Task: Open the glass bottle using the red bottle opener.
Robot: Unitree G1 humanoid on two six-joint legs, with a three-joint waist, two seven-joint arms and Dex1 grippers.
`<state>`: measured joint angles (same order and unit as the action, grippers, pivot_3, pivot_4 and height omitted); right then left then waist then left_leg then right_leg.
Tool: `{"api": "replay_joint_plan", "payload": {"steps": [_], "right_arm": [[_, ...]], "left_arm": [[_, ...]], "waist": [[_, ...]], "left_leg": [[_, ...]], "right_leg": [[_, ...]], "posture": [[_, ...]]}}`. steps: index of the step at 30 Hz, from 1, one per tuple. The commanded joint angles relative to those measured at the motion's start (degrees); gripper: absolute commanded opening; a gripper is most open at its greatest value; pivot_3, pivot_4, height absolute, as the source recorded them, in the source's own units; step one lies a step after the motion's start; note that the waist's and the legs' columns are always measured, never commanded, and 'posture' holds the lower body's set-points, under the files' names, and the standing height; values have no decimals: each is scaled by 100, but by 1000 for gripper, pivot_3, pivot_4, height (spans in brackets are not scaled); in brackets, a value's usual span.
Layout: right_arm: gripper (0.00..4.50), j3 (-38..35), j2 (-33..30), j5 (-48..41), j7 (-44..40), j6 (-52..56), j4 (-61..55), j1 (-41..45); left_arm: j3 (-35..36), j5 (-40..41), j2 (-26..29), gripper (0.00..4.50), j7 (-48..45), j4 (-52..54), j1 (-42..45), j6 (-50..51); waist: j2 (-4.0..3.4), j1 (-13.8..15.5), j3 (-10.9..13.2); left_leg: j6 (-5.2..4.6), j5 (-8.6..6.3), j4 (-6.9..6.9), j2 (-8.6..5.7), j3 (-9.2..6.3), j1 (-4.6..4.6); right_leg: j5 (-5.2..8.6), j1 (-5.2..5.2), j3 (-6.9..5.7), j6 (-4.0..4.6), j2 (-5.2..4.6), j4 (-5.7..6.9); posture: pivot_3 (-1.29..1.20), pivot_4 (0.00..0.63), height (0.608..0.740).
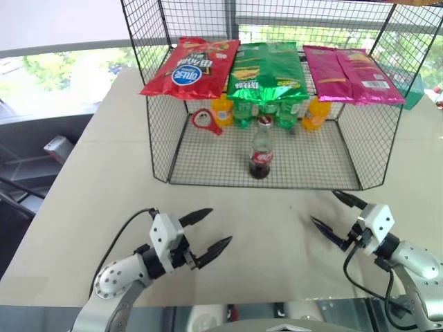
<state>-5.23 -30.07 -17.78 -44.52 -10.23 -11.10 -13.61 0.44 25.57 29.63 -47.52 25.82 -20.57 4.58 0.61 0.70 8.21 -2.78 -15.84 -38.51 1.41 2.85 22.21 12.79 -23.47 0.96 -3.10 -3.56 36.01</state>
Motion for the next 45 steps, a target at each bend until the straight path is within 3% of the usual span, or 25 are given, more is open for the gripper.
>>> {"api": "replay_joint_plan", "payload": {"steps": [1,9,17,34,45], "right_arm": [[4500,7,98,-54,17,-145,-192,40],[4500,287,412,-379,-80,-291,-1022,211],[4500,412,233,-745,-4,268,-2012,399],[4500,394,55,-676,169,571,-2404,73],[4500,394,127,-526,142,441,-2318,-45]], "left_arm": [[160,121,-171,4345,238,-3,159,-13],[845,430,-873,4345,1575,-360,1288,532],[1012,79,-1054,4345,2807,-625,2483,1258],[835,-422,-1123,4345,2814,-1741,4065,1231],[860,-495,-1174,4345,2776,-1833,4250,1241]], "waist": [[0,0,0],[2,-4,2],[10,9,3],[19,7,9],[21,6,10]], "left_leg": [[0,0,0,0,0,0],[0,1,-2,-2,-2,-8],[1,1,-4,-9,-11,-7],[1,1,-2,-16,-12,-10],[1,1,-1,-15,-12,-8]], "right_leg": [[0,0,0,0,0,0],[-1,5,1,-1,2,9],[-2,10,-4,-2,1,10],[-2,16,-6,-1,10,2],[-14,16,-6,-22,9,-2]], "posture": [[0,150,740],[0,150,740],[0,150,740],[0,150,740],[0,150,740]]}}
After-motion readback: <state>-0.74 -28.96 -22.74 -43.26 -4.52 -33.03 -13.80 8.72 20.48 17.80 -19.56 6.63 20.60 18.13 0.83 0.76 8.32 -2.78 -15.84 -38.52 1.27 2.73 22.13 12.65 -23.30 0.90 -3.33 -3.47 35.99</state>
